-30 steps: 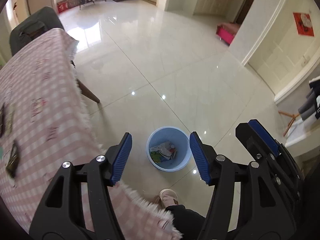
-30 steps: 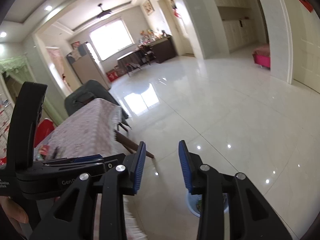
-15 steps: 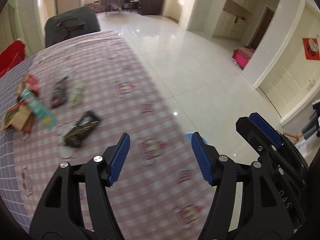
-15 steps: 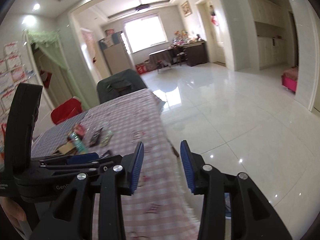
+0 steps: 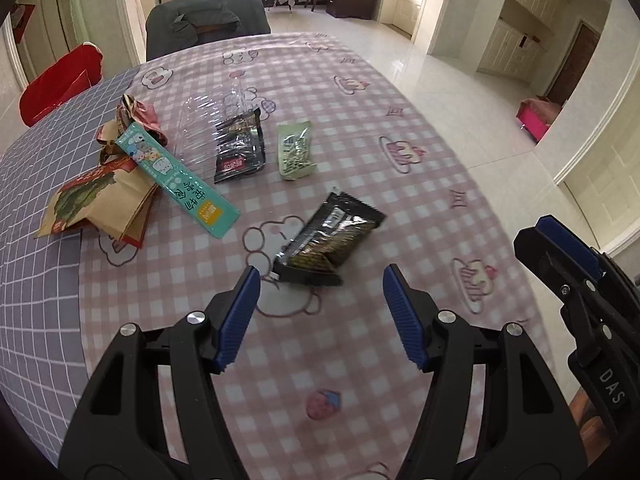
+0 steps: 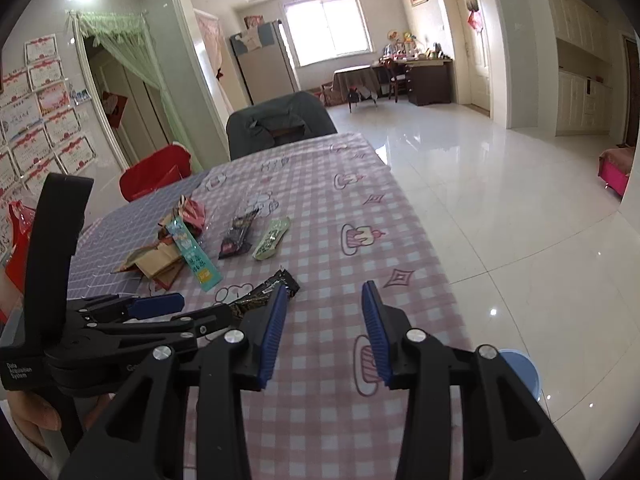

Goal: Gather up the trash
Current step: 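Close the left gripper on the black snack packet and lift it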

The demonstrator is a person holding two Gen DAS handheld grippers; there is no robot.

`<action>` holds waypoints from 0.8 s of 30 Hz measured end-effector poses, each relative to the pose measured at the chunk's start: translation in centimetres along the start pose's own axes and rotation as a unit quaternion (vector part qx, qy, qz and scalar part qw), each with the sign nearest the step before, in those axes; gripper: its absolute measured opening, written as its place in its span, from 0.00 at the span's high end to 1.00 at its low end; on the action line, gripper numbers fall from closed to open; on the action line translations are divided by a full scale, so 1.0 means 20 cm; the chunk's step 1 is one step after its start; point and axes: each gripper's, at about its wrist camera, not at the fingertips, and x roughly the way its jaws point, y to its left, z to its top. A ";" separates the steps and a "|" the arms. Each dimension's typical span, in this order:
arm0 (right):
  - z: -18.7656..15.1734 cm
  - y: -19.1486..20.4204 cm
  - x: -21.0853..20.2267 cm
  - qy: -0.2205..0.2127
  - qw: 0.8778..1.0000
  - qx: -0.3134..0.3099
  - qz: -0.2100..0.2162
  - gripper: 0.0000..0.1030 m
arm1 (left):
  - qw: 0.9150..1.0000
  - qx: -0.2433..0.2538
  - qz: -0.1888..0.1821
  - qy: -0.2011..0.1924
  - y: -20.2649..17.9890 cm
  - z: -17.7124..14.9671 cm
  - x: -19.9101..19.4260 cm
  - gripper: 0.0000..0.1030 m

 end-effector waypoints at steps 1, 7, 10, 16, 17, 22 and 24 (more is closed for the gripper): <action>0.00 0.01 0.02 0.003 1.000 0.000 0.000 0.62 | 1.000 0.003 0.001 0.002 0.00 0.01 0.02 0.38; 0.00 0.00 0.15 0.020 1.000 0.001 -0.003 0.62 | 1.000 0.017 0.002 0.015 0.00 0.05 0.15 0.39; 0.00 -0.01 0.18 0.027 1.000 0.003 -0.006 0.62 | 0.999 0.022 -0.001 0.025 -0.01 0.06 0.21 0.48; 0.00 0.00 0.23 0.034 0.999 0.000 -0.005 0.62 | 0.999 0.027 -0.011 0.026 -0.01 0.06 0.26 0.75; 0.01 0.01 0.23 0.034 0.999 -0.001 -0.005 0.62 | 0.999 0.024 -0.015 0.026 0.00 0.06 0.25 0.79; 0.03 0.09 0.24 0.031 0.999 -0.012 0.000 0.62 | 1.000 -0.006 -0.020 0.009 0.12 0.06 0.17 0.86; 0.04 0.13 0.24 0.030 0.999 -0.017 0.004 0.62 | 1.000 -0.019 -0.019 0.000 0.18 0.05 0.12 0.87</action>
